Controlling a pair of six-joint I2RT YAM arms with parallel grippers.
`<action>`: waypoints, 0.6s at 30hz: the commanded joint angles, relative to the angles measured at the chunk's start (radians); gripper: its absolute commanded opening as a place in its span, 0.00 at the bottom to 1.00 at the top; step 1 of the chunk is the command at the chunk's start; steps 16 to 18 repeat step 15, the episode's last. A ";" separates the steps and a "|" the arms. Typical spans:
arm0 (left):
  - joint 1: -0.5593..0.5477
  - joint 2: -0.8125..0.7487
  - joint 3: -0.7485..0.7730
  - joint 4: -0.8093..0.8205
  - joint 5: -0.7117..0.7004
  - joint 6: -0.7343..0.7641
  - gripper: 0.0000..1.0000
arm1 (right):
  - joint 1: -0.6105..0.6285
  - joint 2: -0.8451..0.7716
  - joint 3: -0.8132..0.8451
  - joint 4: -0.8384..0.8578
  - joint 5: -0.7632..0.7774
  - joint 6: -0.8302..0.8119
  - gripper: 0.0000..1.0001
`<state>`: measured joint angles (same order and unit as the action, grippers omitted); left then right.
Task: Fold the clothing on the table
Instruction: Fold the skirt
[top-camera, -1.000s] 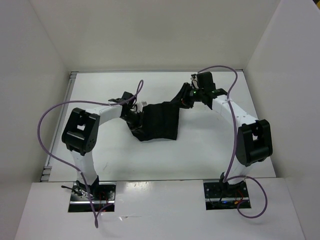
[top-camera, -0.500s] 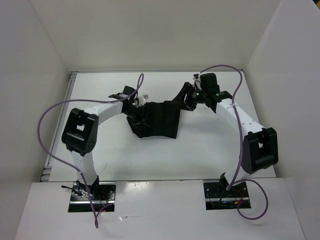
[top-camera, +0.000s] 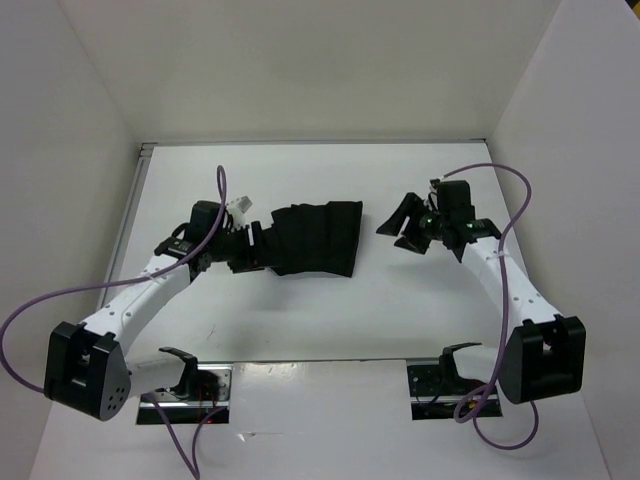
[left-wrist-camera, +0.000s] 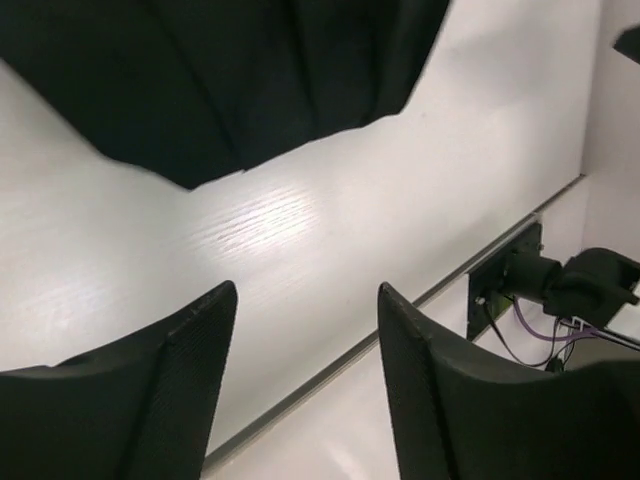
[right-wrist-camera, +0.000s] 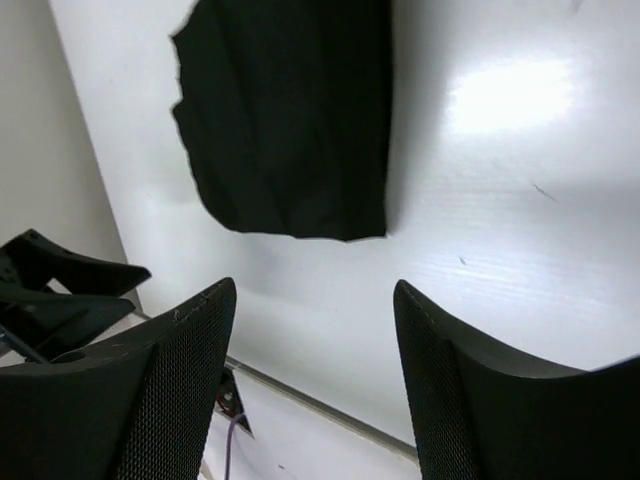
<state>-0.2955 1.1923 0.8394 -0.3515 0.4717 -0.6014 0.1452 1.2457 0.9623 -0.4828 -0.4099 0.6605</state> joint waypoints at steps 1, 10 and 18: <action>0.001 -0.045 -0.003 0.029 -0.054 -0.064 0.67 | -0.010 -0.058 -0.063 -0.050 0.051 0.000 0.70; 0.001 -0.178 -0.108 0.029 -0.094 -0.213 1.00 | -0.010 -0.234 -0.158 -0.068 0.146 0.065 0.74; -0.008 -0.093 -0.094 0.028 -0.054 -0.192 1.00 | -0.010 -0.341 -0.169 -0.068 0.197 0.102 0.80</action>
